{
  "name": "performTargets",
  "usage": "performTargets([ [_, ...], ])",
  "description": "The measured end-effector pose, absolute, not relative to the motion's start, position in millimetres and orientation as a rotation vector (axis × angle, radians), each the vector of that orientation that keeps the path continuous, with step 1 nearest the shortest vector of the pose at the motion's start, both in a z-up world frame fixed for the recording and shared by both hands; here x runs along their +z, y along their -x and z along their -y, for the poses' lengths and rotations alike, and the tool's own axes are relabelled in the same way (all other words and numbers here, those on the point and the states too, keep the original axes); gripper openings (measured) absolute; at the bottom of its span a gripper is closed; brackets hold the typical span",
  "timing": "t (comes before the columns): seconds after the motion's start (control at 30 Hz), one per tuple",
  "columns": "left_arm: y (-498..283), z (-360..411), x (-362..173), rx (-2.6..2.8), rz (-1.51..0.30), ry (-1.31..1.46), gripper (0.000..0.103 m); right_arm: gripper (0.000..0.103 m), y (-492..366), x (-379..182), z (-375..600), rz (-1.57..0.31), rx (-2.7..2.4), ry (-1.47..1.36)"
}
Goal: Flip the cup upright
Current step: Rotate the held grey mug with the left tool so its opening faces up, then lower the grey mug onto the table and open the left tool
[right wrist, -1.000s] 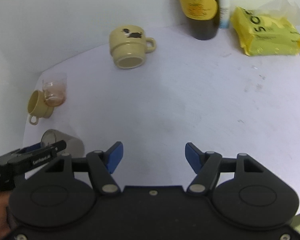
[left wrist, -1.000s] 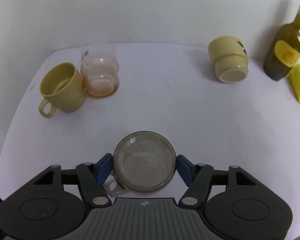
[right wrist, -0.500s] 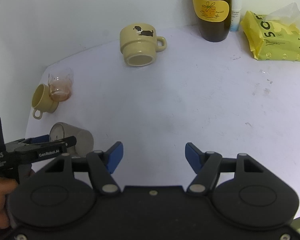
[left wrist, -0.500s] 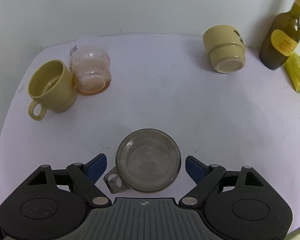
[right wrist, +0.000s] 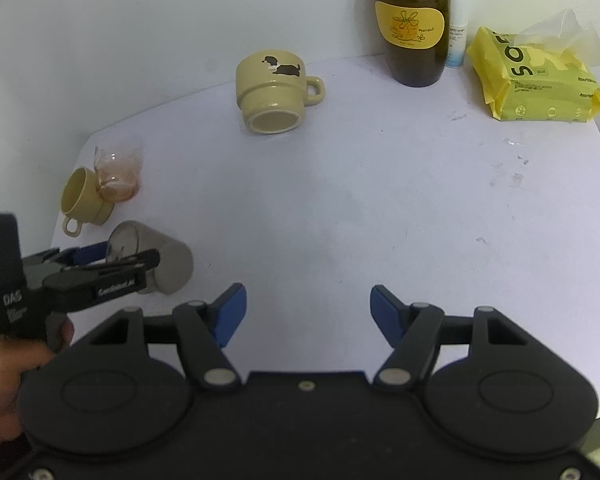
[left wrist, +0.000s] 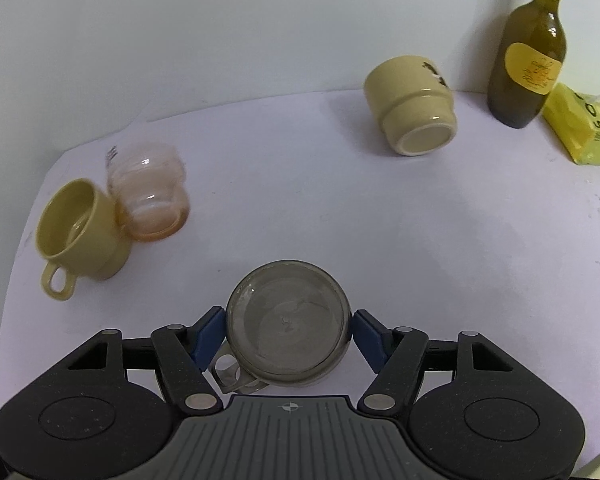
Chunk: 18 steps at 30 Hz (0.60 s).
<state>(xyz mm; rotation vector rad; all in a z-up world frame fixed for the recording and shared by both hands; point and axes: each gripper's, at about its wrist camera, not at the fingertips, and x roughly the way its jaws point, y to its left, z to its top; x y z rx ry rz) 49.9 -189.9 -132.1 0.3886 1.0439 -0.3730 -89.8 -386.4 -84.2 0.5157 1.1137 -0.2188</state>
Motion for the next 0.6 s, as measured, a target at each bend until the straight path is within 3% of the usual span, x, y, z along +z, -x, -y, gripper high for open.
performTargets([
  [0.1, -50, 184, -128, -0.371, -1.057, -0.346, 0.069, 0.067, 89, -82, 383, -1.113, -0.222, -0.509],
  [0.17, -50, 176, -122, -0.360, -1.060, -0.313, 0.078, 0.067, 87, -80, 378, -1.111, -0.222, -0.501],
  [0.6, -31, 89, -66, -0.298, -1.070, -0.095, 0.081, 0.067, 47, -79, 325, -1.137, -0.143, -0.414],
])
